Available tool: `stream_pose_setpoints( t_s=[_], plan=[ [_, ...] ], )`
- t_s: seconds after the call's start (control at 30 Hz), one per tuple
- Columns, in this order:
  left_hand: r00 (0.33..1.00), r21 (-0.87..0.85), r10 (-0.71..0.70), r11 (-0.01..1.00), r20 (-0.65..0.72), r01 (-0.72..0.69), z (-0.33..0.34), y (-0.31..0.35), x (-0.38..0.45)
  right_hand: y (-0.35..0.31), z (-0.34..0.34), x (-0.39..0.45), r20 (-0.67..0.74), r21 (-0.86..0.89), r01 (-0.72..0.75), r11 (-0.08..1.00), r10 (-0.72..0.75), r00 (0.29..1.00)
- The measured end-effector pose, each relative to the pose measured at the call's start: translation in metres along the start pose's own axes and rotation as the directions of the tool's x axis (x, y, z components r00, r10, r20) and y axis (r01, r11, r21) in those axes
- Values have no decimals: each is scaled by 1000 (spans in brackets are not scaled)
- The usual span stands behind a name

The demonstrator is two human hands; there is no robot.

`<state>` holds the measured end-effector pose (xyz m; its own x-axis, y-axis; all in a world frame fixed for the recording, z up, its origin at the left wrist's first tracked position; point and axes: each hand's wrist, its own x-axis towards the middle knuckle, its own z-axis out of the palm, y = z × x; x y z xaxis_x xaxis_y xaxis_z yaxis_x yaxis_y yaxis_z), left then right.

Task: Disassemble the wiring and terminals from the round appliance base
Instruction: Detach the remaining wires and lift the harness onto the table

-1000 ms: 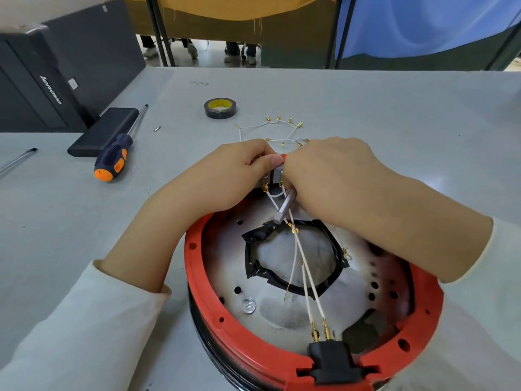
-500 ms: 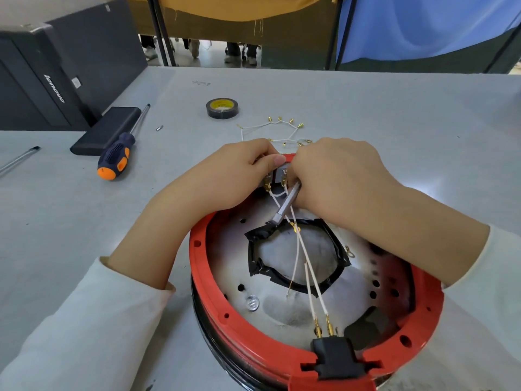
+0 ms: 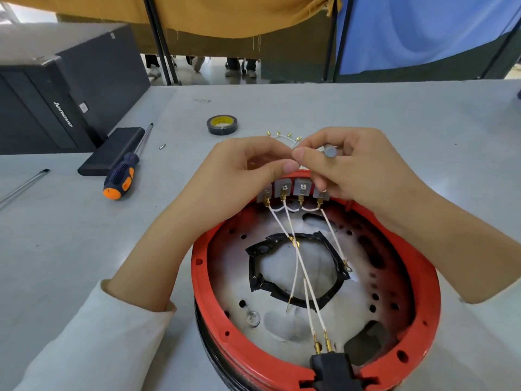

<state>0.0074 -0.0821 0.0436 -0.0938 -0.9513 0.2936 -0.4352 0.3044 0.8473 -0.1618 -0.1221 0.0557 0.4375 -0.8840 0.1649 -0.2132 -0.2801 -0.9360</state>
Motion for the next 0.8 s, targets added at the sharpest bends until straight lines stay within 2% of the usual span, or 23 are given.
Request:
stream_pose_setpoints(
  t_s=[0.1,0.27,0.47,0.63,0.8],
  plan=[
    [998,-71,-17,997,-62,13,2,1,-1,1,1,-2,22,94,-41,995,39,999],
    [990,-152,-55,988,-128,35,0,1,0,2,2,-2,32,129,-41,991,37,999],
    [983,-60,-55,997,-178,45,1,-1,0,7,2,0,-15,185,-59,981,63,998],
    [989,20,-61,998,-134,64,2,0,-1,11,-5,1,-62,259,-29,965,47,997],
    [990,23,-53,998,-129,57,1,-1,0,8,-4,-1,-24,291,-34,956,43,999]
  ],
)
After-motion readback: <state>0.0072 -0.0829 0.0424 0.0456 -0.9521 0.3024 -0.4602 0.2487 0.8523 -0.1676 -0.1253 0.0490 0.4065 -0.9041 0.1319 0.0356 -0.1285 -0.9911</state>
